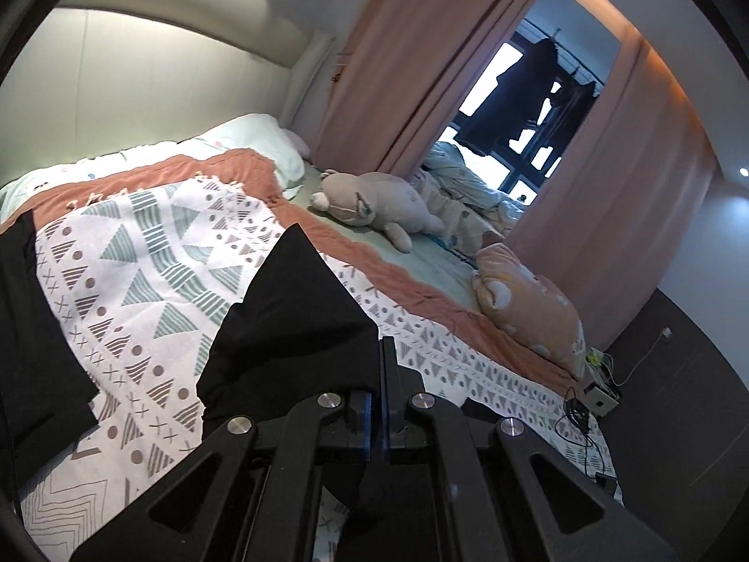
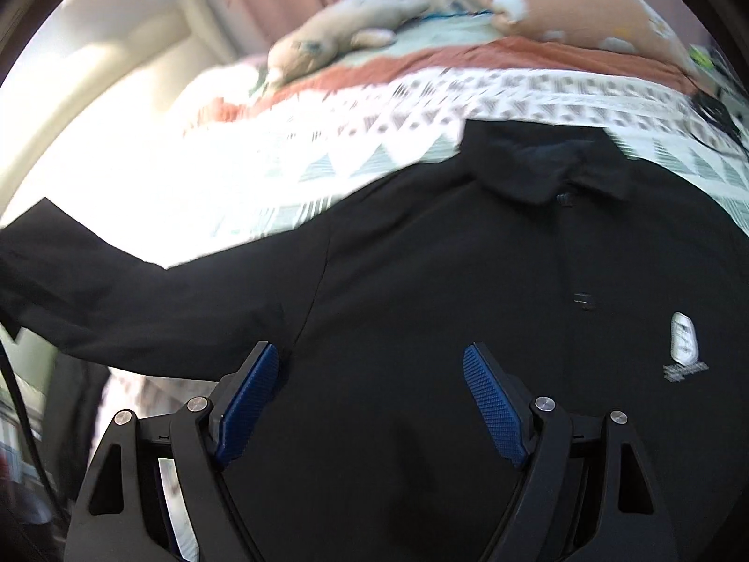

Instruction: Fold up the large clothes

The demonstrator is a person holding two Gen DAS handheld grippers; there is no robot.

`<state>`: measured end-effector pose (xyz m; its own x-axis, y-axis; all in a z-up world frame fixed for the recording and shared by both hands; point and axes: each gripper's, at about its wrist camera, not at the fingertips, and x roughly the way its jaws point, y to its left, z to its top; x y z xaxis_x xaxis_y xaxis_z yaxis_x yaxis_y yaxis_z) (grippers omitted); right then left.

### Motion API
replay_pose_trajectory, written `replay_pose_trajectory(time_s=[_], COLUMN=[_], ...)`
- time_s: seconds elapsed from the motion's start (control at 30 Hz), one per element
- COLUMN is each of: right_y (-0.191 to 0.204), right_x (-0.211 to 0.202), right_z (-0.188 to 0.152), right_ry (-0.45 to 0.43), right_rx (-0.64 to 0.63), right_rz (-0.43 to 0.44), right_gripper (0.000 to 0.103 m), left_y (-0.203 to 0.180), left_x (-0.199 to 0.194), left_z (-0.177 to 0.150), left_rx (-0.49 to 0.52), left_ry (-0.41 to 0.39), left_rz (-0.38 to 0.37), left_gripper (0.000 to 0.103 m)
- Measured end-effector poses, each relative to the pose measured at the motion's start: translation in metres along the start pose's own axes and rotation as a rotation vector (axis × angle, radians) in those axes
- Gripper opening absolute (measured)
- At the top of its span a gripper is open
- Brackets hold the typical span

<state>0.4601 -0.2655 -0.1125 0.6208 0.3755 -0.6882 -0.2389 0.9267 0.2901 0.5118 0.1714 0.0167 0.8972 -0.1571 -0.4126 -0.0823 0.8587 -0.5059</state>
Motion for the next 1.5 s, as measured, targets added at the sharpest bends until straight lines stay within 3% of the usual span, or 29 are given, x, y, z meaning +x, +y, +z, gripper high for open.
replay_pose_trajectory(time_s=[0.3,0.5,0.73,1.03,1.3,1.33,1.4,1.43,1.47,1.5], right_y=[-0.085,-0.142,-0.195,-0.256,-0.282,-0.284,-0.286,-0.287,-0.288,-0.288], right_x=[-0.086,-0.100,-0.099,-0.079,-0.087,-0.087,-0.088,-0.089,-0.090,-0.092], right_z=[-0.024,-0.054,-0.062,-0.074,-0.081,-0.081,-0.082,-0.082,-0.083,-0.083], right_ry=[-0.134,-0.169,-0.185,-0.167,-0.202,-0.205,-0.211,-0.216,-0.220,-0.226], right_rx=[0.183,0.294,0.437,0.627,0.731,0.739,0.751,0.755,0.758,0.760], right_rz=[0.051,0.024,0.076,0.088,0.089,0.085,0.090,0.091,0.089,0.086], right_gripper=[0.081,0.081,0.081,0.081,0.081,0.081,0.081,0.081,0.081,0.081], left_y=[-0.094,-0.141,-0.187,-0.238,-0.257,-0.257,-0.257,-0.257,-0.256,-0.255], left_x=[0.011,0.031,0.063,0.129,0.182,0.186,0.191,0.193,0.193,0.192], left_z=[-0.013,-0.029,-0.056,-0.123,-0.204,-0.213,-0.225,-0.229,-0.232,-0.235], left_rx=[0.148,0.212,0.247,0.247,0.251,0.240,0.218,0.210,0.202,0.197], left_ry=[0.083,0.153,0.238,0.394,0.554,0.568,0.584,0.588,0.588,0.577], left_rz=[-0.128,-0.194,-0.278,-0.390,-0.331,-0.327,-0.331,-0.334,-0.340,-0.344], left_gripper=[0.004,0.004,0.004,0.005,0.005,0.010,0.040,0.087,0.103,0.103])
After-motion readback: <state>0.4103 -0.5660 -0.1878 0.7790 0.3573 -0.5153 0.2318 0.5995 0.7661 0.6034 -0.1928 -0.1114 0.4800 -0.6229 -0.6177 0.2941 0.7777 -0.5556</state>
